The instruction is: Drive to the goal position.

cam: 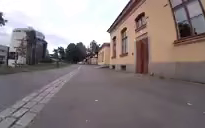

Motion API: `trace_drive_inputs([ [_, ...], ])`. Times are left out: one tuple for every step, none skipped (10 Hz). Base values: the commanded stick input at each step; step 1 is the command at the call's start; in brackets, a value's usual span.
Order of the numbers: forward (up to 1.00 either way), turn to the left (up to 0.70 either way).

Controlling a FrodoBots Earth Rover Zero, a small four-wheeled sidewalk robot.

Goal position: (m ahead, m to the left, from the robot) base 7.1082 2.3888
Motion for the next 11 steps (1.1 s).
trace_drive_inputs([
  [0.45, 0.26],
  [0.45, 0.27],
  [0.45, 0.27],
  [0.45, 0.27],
  [0.45, 0.27],
  [0.45, 0.27],
  [0.45, 0.27],
  [0.45, 0.27],
  [0.45, 0.16],
  [0.45, 0.05],
  [0.45, 0.00],
])
